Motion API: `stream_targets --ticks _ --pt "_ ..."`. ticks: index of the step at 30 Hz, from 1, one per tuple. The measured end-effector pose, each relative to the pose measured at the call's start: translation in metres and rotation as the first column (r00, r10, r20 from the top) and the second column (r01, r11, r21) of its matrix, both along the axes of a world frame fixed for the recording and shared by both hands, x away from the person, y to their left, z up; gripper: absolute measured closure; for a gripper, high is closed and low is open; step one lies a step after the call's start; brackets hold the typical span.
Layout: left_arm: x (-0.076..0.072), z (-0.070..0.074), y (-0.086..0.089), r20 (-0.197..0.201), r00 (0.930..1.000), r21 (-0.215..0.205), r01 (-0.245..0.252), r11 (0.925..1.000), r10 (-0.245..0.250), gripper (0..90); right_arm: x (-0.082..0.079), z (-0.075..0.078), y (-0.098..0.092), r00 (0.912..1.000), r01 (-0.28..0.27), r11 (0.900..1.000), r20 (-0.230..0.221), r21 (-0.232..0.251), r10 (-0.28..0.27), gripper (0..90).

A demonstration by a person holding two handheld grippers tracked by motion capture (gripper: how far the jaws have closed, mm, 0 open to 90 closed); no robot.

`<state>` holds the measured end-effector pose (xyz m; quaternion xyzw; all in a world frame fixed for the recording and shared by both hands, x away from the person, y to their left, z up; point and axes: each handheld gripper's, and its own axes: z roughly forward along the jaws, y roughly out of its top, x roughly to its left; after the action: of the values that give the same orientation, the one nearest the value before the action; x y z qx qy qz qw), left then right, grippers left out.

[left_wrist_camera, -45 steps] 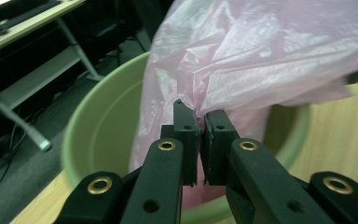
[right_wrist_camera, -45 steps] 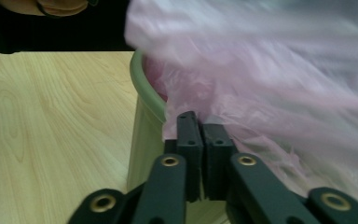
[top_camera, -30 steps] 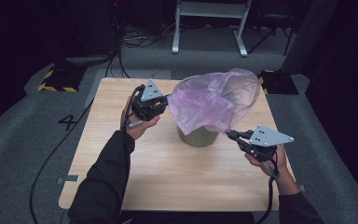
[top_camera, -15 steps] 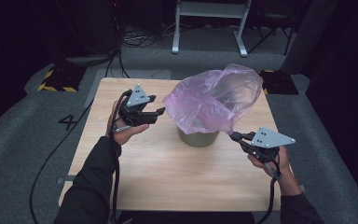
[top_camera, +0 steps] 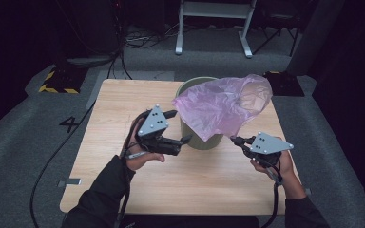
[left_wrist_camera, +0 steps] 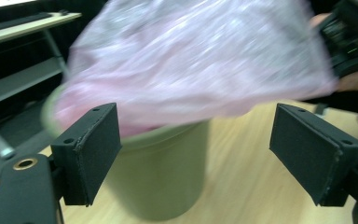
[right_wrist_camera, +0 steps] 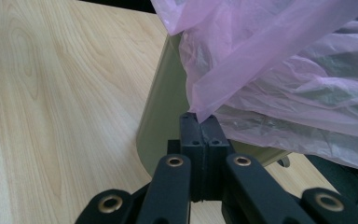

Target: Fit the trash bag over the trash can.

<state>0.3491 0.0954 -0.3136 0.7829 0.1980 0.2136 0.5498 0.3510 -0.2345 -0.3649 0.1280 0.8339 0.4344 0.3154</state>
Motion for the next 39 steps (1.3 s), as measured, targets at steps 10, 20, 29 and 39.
stream_targets --ticks 10,20,29,39 --pt "-0.002 -0.003 -0.041 0.028 0.9996 0.001 0.002 1.0000 -0.002 24.9 -0.002 -0.004 0.006 0.9999 -0.013 0.999 0.002 -0.043 0.013 90.0" --pt "0.029 -0.010 -0.025 0.017 0.9941 0.034 -0.107 0.9936 0.107 76.7 -0.006 -0.009 0.005 0.9988 -0.048 0.999 -0.015 -0.024 0.047 90.0" --pt "0.039 -0.017 0.004 0.009 0.9881 0.035 -0.154 0.9874 0.154 87.3 -0.004 -0.020 0.003 0.9967 -0.059 0.997 -0.058 -0.042 0.056 90.0" --pt "0.050 -0.031 0.026 -0.018 0.9817 0.051 -0.189 0.9807 0.190 88.8 0.009 -0.037 -0.007 0.9930 -0.026 0.999 -0.116 -0.048 0.021 90.0"
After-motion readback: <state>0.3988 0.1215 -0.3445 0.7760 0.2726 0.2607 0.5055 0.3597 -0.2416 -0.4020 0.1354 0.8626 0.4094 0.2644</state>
